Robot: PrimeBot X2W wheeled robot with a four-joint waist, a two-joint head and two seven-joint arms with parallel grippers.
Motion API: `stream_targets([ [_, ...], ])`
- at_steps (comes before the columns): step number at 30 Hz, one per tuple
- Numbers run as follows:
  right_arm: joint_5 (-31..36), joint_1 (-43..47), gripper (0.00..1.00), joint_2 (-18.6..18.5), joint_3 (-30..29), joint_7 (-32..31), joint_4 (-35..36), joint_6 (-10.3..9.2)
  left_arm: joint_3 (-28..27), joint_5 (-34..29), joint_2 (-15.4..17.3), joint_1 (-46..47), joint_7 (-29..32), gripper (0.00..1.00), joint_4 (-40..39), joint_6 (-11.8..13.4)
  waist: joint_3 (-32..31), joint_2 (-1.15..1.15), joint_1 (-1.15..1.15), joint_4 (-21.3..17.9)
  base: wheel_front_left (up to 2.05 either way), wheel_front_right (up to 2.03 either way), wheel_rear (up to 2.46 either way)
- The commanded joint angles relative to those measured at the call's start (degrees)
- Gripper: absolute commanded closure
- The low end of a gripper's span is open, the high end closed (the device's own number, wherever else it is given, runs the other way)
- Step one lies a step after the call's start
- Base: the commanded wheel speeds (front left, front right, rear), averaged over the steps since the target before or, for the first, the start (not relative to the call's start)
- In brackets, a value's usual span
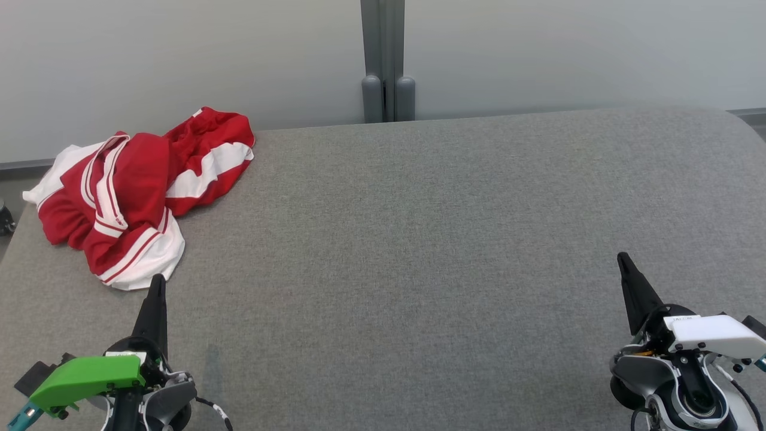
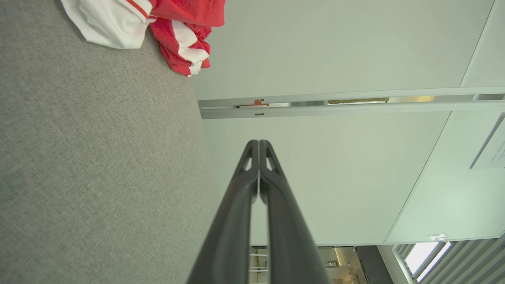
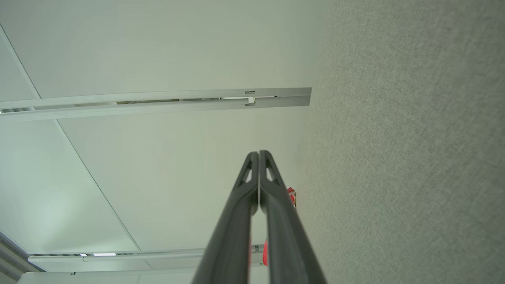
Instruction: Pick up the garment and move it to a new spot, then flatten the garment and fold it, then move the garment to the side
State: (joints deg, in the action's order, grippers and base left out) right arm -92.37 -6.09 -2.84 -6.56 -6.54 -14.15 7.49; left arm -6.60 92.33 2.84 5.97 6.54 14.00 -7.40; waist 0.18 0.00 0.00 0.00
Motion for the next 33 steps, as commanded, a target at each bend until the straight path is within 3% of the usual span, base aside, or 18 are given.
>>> stream_targets([
  [1,-0.1,-0.3,1.00,-0.1,0.0,-0.1,0.3,0.00,-0.1,0.2,0.1,0.6,0.1,1.00,-0.1,-0.3,0.0,0.00,0.00,0.0,0.00,0.00,0.00],
  [6,-0.1,-0.3,1.00,-0.1,0.0,-0.1,0.3,0.00,-0.1,0.2,0.1,0.6,0.1,1.00,-0.1,-0.3,0.0,0.00,0.00,0.0,0.00,0.00,0.00],
  [7,0.0,0.1,0.00,0.0,0.0,0.0,-0.2,0.00,0.0,0.0,0.0,-0.1,0.0,0.00,0.1,0.0,0.0,0.00,0.00,0.0,0.00,0.00,0.00],
  [8,0.0,0.2,1.00,0.1,0.0,0.1,-0.4,-0.01,0.1,0.0,-0.1,-0.2,-0.1,1.00,0.4,0.0,0.0,0.00,0.00,0.0,0.00,0.00,0.00],
  [9,0.0,0.6,0.00,0.3,0.1,0.1,-0.9,-0.01,0.2,0.0,-0.2,-0.6,-0.2,0.00,0.9,0.0,0.0,0.00,0.00,0.0,0.00,0.00,0.00],
  [21,1.4,3.3,0.00,0.5,1.5,2.8,-1.5,-0.02,2.9,-1.6,-0.4,-3.3,-2.8,0.00,1.5,0.1,-0.5,0.00,0.00,0.0,0.00,0.00,0.00],
  [33,8.8,4.6,0.00,0.4,1.9,5.9,0.4,-0.01,5.3,-10.1,-0.3,-4.0,-5.9,0.00,-1.5,2.7,-1.1,0.00,0.00,0.0,0.00,0.00,0.00],
])
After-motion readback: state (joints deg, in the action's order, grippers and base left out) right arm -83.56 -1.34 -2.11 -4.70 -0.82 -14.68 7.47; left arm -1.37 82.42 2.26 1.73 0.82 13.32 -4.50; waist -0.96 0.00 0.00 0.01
